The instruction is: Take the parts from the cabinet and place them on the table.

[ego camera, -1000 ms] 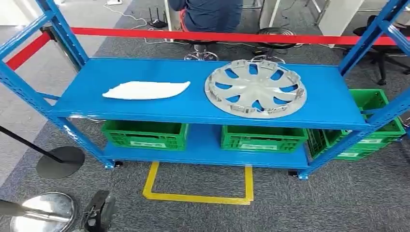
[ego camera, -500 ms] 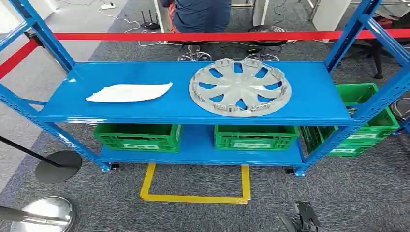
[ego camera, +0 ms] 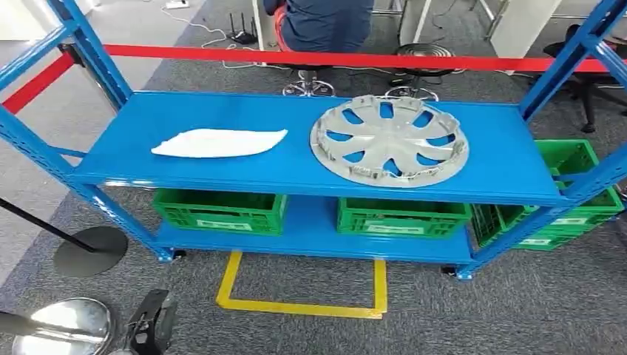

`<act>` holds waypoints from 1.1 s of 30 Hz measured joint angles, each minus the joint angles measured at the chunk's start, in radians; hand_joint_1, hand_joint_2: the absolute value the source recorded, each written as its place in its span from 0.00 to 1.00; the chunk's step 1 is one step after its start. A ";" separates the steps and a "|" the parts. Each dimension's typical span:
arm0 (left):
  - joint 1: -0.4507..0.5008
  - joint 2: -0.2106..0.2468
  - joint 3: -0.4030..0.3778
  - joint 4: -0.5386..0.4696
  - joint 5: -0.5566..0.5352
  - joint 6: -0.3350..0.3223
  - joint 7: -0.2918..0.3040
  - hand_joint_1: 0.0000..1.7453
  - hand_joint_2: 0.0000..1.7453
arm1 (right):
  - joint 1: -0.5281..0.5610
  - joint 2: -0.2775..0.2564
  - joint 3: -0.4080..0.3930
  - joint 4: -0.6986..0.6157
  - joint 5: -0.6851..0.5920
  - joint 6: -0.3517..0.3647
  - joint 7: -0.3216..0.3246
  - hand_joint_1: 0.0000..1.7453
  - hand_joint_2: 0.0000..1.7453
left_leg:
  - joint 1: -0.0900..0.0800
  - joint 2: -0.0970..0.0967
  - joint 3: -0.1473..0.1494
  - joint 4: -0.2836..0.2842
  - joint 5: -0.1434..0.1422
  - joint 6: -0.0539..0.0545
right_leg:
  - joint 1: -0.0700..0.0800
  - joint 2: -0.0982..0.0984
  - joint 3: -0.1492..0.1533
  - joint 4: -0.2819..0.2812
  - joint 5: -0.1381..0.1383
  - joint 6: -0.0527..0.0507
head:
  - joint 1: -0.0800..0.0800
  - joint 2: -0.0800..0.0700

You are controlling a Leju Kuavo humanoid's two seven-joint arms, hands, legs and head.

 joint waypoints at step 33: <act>0.042 0.000 0.000 0.036 0.000 -0.002 0.000 0.00 0.00 | -0.054 0.002 0.000 -0.038 0.000 0.000 -0.002 0.00 0.00 | -0.019 0.009 -0.065 0.029 0.024 -0.005 | 0.011 0.006 0.109 -0.148 0.021 -0.025 | 0.011 0.000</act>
